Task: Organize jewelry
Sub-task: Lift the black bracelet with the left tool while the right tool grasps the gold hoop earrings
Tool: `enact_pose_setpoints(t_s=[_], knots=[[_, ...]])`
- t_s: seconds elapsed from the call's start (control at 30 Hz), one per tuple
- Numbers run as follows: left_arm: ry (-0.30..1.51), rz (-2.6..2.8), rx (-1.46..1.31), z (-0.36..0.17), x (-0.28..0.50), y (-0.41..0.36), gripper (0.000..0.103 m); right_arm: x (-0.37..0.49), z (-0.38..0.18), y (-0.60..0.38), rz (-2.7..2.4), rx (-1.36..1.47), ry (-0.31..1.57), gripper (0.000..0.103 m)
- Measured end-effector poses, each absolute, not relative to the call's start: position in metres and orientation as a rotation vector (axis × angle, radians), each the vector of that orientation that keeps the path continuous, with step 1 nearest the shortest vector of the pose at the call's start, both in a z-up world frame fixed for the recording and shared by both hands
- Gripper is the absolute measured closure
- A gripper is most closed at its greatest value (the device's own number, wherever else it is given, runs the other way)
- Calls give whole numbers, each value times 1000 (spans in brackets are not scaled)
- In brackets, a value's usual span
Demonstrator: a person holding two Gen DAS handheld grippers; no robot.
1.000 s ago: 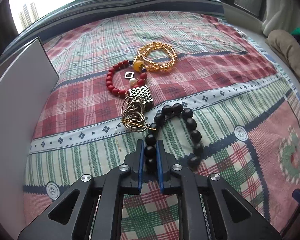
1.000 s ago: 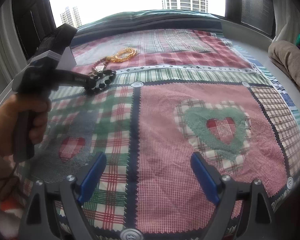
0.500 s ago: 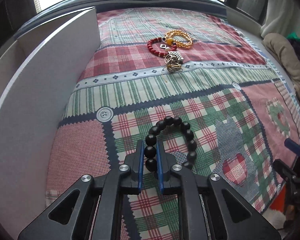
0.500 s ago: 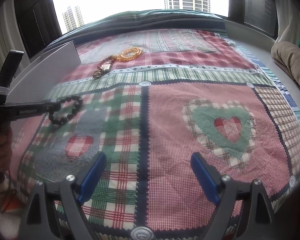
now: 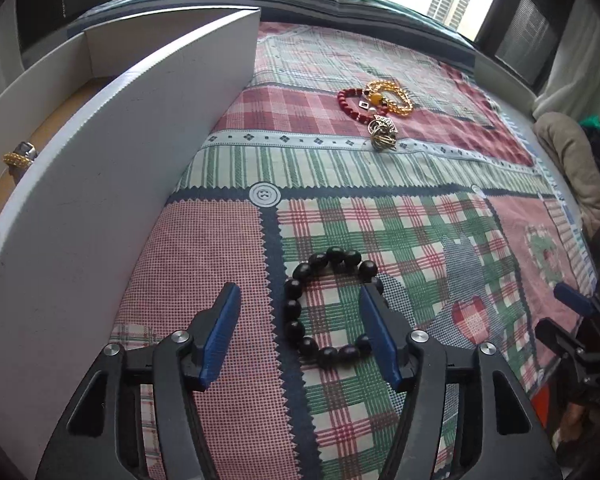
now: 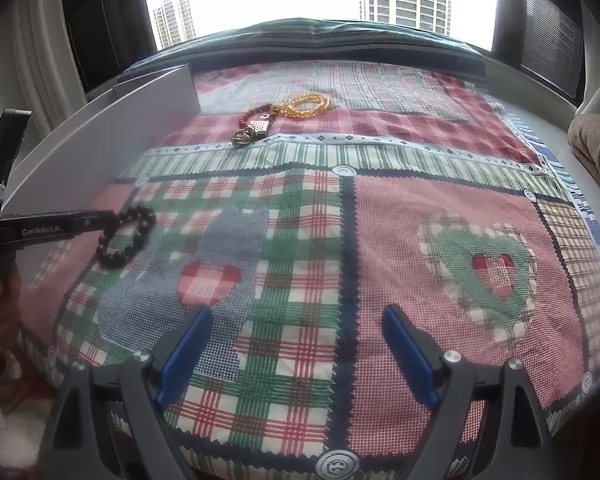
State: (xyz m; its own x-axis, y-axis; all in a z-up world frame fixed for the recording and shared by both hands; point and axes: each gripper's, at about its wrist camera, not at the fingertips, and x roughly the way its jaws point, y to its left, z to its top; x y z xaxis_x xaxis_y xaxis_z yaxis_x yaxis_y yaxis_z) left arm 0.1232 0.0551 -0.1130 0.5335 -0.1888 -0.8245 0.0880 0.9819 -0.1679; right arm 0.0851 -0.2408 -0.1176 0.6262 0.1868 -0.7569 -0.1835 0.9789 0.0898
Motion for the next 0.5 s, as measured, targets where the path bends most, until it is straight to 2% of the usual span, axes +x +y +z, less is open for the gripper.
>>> enact_pose_setpoints(t_s=[0.2, 0.33, 0.37, 0.43, 0.5], knots=[[979, -162, -180, -109, 107, 75, 35, 141, -86, -264, 310, 145, 844, 15], [975, -158, -202, -109, 98, 83, 34, 213, -90, -250, 320, 199, 973, 16], [974, -156, -203, -108, 96, 85, 34, 230, -92, -240, 359, 223, 994, 18], [972, -147, -204, -109, 92, 88, 34, 257, -97, -217, 435, 254, 1025, 32], [972, -136, -210, -109, 89, 92, 33, 283, -104, -193, 431, 265, 1050, 37]])
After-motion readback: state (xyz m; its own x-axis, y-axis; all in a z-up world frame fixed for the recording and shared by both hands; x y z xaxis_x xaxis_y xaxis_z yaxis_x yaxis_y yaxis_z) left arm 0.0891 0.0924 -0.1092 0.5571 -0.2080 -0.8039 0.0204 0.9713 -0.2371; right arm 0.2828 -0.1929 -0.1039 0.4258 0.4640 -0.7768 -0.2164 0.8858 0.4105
